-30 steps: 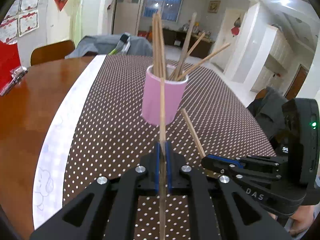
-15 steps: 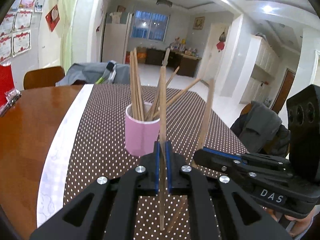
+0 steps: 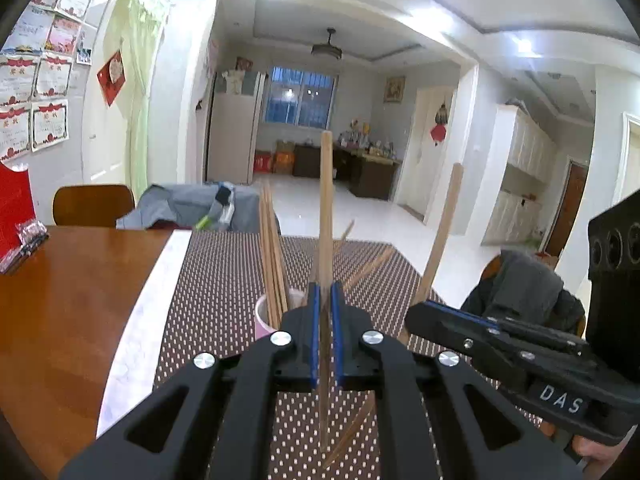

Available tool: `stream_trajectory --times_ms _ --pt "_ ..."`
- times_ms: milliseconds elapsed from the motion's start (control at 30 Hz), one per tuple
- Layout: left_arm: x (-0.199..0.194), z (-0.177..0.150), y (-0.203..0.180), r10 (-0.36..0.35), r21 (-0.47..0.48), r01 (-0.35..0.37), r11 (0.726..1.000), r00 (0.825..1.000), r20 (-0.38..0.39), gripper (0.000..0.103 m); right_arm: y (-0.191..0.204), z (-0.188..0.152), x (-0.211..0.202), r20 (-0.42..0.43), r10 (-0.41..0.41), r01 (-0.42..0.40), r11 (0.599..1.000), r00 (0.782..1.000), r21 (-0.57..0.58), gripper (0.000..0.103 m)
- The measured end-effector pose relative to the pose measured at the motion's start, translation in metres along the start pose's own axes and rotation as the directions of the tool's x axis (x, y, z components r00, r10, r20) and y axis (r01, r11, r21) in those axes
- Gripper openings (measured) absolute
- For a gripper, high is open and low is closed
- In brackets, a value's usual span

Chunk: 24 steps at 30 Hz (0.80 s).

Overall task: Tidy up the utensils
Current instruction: 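Raise both held chopsticks upright and lower them into the pink cup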

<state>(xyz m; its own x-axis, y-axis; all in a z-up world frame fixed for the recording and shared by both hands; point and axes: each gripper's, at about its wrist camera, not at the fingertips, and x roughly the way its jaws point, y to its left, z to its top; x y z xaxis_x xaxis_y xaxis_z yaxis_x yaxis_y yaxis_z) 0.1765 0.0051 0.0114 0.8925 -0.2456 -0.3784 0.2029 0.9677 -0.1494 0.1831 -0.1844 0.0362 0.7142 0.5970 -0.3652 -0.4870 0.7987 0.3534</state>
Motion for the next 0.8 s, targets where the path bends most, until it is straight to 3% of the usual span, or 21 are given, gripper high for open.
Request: stream_trajectory --times_ms 467,800 --pt "0.012 0.033 0.008 0.038 -0.024 -0.036 0.999 0.993 0.112 0.007 0.001 0.028 0.014 0.103 0.018 -0.016 1.000 0.994 -0.021 0.006" --pt "0.021 0.055 0.018 0.083 -0.076 -0.070 0.995 0.978 0.189 0.007 -0.001 0.050 0.023 0.195 -0.040 0.049 0.998 0.980 -0.040 0.006"
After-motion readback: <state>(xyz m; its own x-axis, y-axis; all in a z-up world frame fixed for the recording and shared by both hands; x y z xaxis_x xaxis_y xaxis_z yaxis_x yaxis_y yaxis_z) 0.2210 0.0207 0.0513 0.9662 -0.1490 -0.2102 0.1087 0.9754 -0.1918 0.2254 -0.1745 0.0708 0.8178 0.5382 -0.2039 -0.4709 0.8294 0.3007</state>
